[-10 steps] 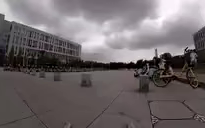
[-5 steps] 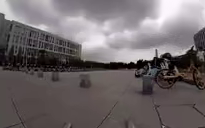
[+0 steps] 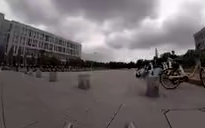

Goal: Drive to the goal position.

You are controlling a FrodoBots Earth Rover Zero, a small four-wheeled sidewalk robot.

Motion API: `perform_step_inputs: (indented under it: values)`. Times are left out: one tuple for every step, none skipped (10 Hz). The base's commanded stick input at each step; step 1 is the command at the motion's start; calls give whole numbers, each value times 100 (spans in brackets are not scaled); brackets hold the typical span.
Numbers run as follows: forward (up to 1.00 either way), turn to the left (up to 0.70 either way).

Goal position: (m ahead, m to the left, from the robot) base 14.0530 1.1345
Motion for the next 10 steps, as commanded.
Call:
perform_step_inputs:
  values:
    - [50,-24]
    - [50,-24]
    - [50,-24]
    - [50,-24]
    - [50,-24]
    - [50,-24]
    - [50,-24]
    - [50,1]
    - [50,1]
    - [50,1]
